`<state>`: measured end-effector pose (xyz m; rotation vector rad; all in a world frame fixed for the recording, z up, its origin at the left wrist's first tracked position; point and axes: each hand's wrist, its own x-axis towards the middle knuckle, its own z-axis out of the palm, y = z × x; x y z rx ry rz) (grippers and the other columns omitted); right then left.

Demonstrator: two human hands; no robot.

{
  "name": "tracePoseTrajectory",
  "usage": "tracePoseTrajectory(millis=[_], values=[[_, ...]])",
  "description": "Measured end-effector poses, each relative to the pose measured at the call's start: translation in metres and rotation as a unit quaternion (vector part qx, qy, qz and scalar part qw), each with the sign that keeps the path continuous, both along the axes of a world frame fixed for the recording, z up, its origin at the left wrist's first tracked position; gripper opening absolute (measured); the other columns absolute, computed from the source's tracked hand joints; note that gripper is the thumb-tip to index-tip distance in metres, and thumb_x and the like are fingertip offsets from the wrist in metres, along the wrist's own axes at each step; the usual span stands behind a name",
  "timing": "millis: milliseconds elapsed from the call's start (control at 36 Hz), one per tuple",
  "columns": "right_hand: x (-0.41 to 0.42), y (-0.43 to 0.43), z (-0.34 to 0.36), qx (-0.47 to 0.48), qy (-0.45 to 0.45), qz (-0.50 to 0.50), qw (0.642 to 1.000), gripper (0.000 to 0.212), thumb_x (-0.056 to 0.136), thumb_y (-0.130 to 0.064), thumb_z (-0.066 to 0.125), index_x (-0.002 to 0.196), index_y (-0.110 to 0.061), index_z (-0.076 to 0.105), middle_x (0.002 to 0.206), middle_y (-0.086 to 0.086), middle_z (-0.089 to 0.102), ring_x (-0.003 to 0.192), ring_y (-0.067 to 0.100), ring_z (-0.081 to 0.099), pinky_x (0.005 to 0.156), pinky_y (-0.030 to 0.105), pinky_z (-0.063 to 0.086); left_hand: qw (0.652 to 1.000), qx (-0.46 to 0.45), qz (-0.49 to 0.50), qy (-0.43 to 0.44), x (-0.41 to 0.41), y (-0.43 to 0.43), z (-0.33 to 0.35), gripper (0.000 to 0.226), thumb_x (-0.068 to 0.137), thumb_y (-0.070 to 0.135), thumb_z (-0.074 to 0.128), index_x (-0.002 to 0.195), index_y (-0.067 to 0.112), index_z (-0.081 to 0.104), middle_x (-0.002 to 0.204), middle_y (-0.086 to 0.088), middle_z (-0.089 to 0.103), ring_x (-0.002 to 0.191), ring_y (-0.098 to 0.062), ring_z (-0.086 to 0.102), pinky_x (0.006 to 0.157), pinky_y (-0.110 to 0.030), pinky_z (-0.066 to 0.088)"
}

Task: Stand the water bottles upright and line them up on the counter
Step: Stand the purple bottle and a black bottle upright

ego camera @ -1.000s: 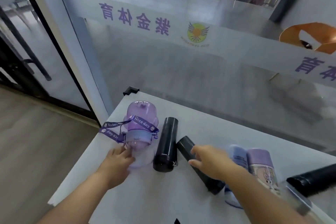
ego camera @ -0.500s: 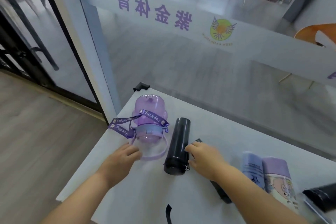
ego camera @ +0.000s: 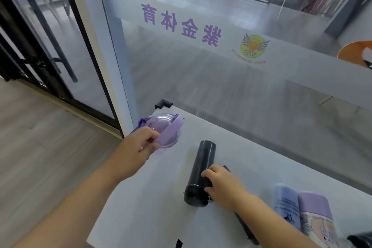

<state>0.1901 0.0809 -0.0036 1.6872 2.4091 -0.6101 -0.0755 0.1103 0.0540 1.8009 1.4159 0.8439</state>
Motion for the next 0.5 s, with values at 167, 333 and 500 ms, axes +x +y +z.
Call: tracePoseTrajectory(millis=[167,333,500], values=[[-0.001,0.003,-0.001,0.003,0.008,0.0,1.0,0.043,0.093,-0.029,0.056,0.134,-0.021,0.046,0.131,-0.001,0.048,0.111,0.024,0.052,0.087,0.03,0.045,0.999,-0.022,0.001,-0.023,0.003,0.014,0.024,0.009,0.089,0.013,0.058,0.089,0.02,0.062,0.09,0.004,0.061,0.082,-0.013,0.057,0.066,-0.014,0.046],[0.002,0.005,-0.004,-0.003,0.012,-0.005,1.0,0.043,0.092,-0.031,0.056,0.133,-0.021,0.048,0.128,0.0,0.049,0.108,0.023,0.053,0.089,0.031,0.047,0.999,-0.045,-0.018,0.021,0.007,0.025,0.018,0.01,0.09,0.014,0.055,0.088,0.023,0.06,0.089,0.003,0.06,0.084,-0.016,0.056,0.069,-0.021,0.043],[0.007,0.005,-0.006,-0.006,0.015,-0.011,1.0,0.041,0.091,-0.031,0.056,0.13,-0.02,0.049,0.126,-0.001,0.049,0.109,0.022,0.051,0.087,0.029,0.046,0.997,-0.021,-0.041,0.057,0.009,0.029,0.016,0.01,0.09,0.012,0.056,0.087,0.021,0.061,0.088,0.007,0.056,0.084,-0.013,0.055,0.073,-0.025,0.047]])
